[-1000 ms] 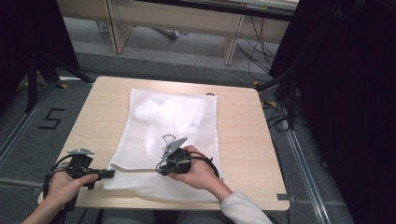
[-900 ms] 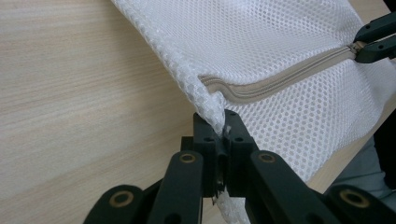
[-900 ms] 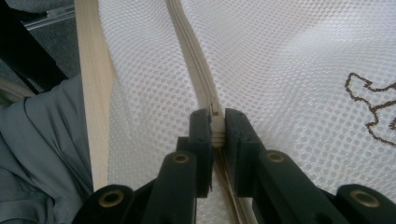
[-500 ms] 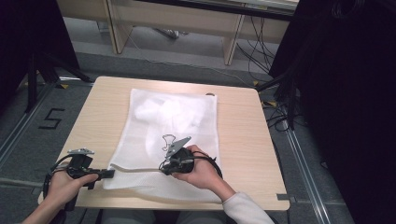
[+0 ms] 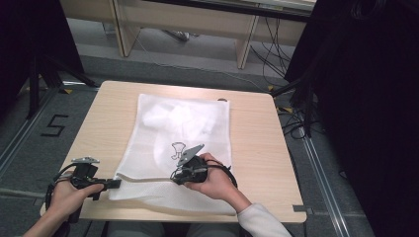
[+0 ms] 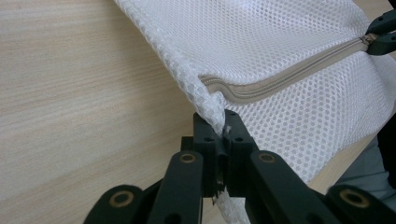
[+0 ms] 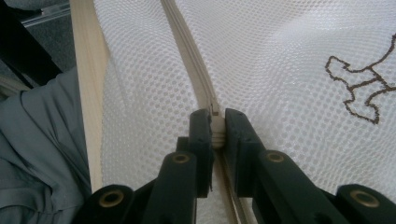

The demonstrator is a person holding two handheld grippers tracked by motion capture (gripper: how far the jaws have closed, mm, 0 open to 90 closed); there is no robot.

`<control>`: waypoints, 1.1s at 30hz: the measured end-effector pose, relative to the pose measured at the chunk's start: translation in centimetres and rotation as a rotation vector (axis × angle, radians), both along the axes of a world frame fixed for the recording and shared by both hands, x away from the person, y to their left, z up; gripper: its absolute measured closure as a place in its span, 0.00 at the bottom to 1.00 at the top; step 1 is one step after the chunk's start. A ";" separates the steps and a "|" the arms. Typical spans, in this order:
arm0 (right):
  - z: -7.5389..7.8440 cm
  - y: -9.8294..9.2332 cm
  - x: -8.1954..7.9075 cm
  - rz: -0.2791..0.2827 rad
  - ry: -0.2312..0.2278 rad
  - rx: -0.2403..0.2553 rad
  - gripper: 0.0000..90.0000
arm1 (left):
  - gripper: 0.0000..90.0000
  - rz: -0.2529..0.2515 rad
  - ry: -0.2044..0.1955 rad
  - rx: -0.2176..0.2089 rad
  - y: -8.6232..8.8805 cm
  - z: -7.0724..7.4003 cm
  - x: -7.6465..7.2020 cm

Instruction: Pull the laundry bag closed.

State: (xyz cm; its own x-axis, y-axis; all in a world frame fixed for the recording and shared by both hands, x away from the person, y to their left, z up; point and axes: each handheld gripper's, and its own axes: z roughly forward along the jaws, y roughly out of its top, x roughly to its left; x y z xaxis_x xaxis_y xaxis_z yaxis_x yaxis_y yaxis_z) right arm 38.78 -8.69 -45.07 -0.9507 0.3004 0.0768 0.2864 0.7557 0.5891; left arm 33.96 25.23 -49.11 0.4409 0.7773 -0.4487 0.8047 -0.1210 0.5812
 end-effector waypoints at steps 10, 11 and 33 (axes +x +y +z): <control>0.2 -0.6 0.1 -0.006 0.000 -0.007 0.92 | 0.95 0.001 0.002 0.000 0.0 0.0 0.0; 0.2 -0.7 0.1 -0.007 -0.003 -0.006 0.92 | 0.95 0.002 0.001 0.001 0.0 0.0 0.0; 0.5 -1.9 0.0 -0.014 0.003 -0.011 0.92 | 0.95 0.002 -0.001 0.002 0.0 0.0 0.0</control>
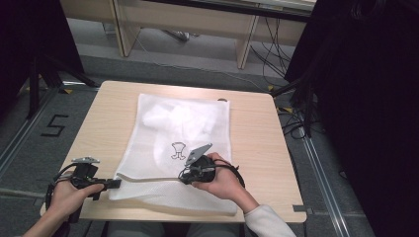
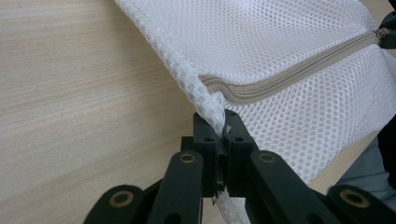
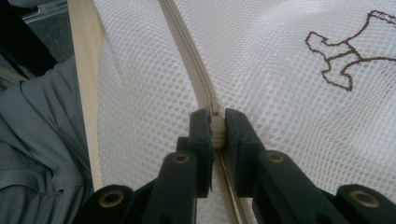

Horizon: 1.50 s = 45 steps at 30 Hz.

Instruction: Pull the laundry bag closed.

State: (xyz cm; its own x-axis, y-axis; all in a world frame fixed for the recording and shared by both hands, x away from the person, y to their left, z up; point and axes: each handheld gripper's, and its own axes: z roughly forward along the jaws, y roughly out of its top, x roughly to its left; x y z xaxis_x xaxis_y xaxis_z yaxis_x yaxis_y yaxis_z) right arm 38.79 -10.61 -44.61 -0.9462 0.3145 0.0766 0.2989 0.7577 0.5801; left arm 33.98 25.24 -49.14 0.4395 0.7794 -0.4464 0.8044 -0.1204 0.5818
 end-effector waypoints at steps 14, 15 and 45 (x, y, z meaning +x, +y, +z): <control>0.1 -0.9 -0.1 -0.008 -0.005 -0.001 0.92 | 0.95 -0.002 0.003 0.000 0.0 0.0 0.0; 0.2 -1.0 -0.1 -0.008 -0.005 -0.004 0.92 | 0.95 -0.001 0.002 0.001 0.0 0.0 0.0; 0.1 -3.1 -0.1 -0.032 0.006 -0.009 0.92 | 0.95 0.016 -0.011 -0.002 -0.2 -0.1 0.0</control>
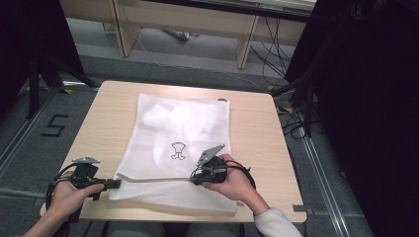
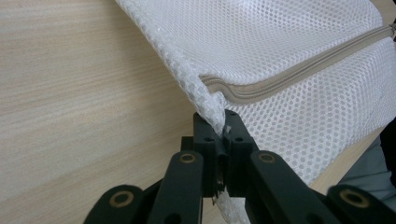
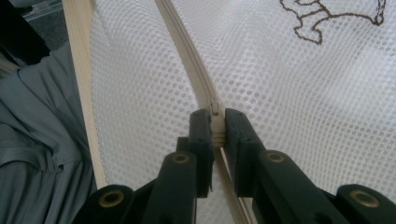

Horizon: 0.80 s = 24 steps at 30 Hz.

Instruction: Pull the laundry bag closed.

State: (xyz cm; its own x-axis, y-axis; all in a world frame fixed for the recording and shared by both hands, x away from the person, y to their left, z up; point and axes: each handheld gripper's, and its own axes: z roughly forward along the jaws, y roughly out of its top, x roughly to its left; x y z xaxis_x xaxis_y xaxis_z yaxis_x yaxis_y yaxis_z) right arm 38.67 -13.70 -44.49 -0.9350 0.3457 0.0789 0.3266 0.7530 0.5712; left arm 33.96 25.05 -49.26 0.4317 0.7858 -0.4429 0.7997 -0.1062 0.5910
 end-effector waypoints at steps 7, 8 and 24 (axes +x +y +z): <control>-0.1 -0.4 0.0 -0.012 0.000 -0.002 0.92 | 0.95 -0.016 0.014 0.006 0.1 0.1 0.0; 0.0 -0.5 0.0 -0.008 0.011 -0.004 0.92 | 0.95 -0.010 0.010 0.008 0.1 0.1 0.0; -0.2 -1.9 0.0 -0.031 0.009 -0.003 0.92 | 0.95 -0.011 0.015 0.008 0.1 0.1 0.1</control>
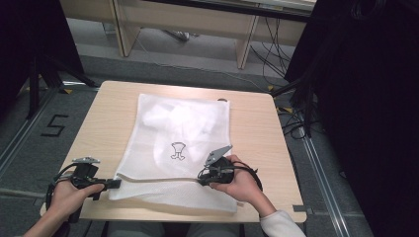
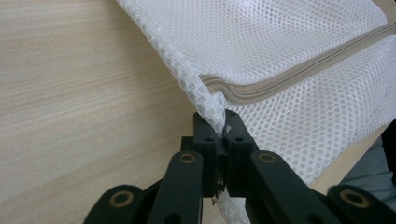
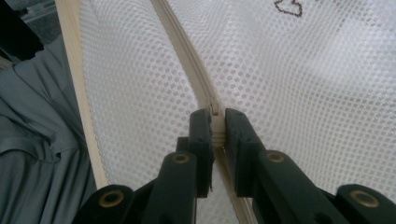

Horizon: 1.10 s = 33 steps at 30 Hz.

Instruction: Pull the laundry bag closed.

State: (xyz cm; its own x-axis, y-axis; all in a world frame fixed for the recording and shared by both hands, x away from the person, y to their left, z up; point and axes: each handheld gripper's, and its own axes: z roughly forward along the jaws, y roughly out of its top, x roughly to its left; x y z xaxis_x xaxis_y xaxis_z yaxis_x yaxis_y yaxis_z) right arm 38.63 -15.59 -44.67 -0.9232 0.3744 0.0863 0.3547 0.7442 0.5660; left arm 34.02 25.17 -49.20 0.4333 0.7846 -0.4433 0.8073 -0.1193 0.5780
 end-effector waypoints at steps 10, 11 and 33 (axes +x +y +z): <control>-0.2 -0.6 -0.1 -0.002 0.005 -0.007 0.92 | 0.95 -0.001 -0.002 0.004 0.0 0.0 0.0; -0.2 -0.6 -0.1 -0.006 -0.001 -0.009 0.92 | 0.95 -0.003 -0.001 0.004 0.0 0.0 0.0; -0.3 -2.3 -0.2 -0.041 0.005 -0.007 0.92 | 0.95 -0.001 0.002 0.005 0.0 0.0 0.0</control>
